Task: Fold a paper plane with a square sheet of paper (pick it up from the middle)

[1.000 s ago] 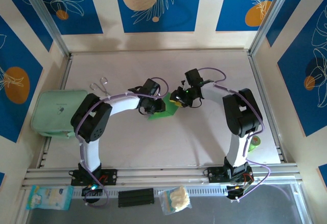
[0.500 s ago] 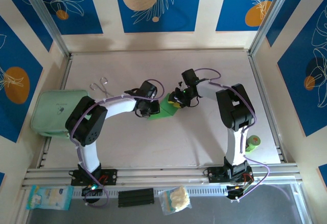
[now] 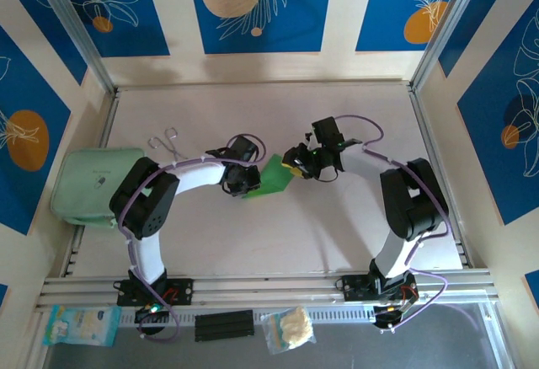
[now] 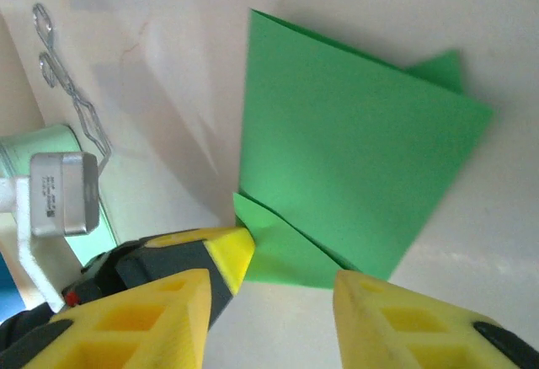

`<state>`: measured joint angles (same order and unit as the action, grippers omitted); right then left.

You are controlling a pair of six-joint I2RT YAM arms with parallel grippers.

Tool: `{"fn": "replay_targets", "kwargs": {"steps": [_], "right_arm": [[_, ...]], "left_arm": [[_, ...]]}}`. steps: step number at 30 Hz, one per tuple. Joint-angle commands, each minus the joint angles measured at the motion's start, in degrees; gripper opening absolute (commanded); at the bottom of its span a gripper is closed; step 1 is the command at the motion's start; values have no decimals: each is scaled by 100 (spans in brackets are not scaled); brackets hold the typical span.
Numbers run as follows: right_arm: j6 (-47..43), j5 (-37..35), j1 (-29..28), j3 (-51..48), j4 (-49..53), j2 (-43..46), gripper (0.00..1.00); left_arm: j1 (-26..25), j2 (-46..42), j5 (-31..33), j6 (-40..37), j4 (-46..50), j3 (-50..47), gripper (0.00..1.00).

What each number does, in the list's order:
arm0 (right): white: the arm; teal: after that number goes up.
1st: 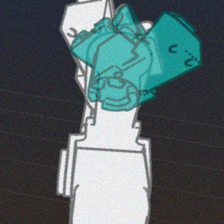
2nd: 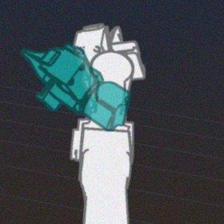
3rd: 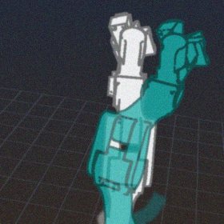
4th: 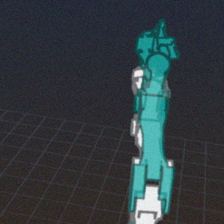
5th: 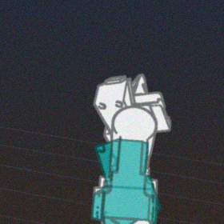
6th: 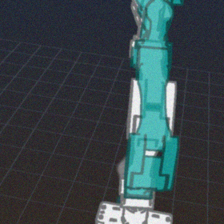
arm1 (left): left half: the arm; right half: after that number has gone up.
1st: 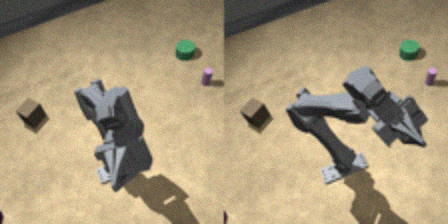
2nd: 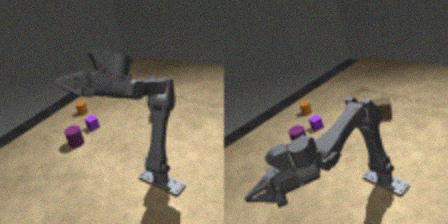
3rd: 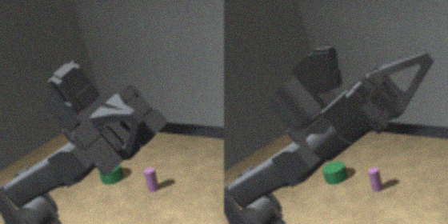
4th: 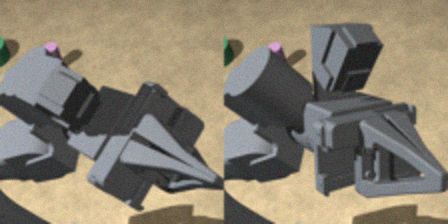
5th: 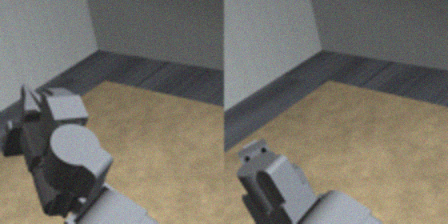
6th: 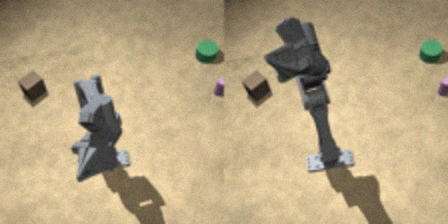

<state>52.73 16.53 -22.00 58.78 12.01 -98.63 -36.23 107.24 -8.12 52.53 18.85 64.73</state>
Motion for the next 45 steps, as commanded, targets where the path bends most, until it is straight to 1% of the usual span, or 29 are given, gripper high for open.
{"fn": "replay_targets", "kwargs": {"steps": [1,5,7,11,14,22,28,36,42,45], "right_arm": [[774,66,-1,-343,-67,54,46],[980,25,-146,-403,-43,-67,51],[1004,29,-201,-365,-40,-179,51],[962,139,-234,-246,-16,-400,51],[917,93,-234,-167,112,-481,50],[875,95,-246,-166,166,-635,48],[809,54,-231,-131,230,-674,46],[772,32,-217,-133,267,-662,46],[833,30,-221,-255,106,-509,46],[889,-91,-213,-358,67,-348,47]], "left_arm": [[44,78,-295,514,15,-176,10],[41,19,-506,903,-208,-328,10],[45,-17,-604,960,-358,-356,10],[38,-87,-690,959,-409,-297,12],[45,-116,-669,987,-396,-310,12],[45,-257,-893,1014,-710,-262,16],[87,-264,-779,765,-716,-97,18],[219,11,-604,558,-687,103,18],[233,299,-582,623,-519,222,17],[231,380,-620,694,-509,185,17]]}}
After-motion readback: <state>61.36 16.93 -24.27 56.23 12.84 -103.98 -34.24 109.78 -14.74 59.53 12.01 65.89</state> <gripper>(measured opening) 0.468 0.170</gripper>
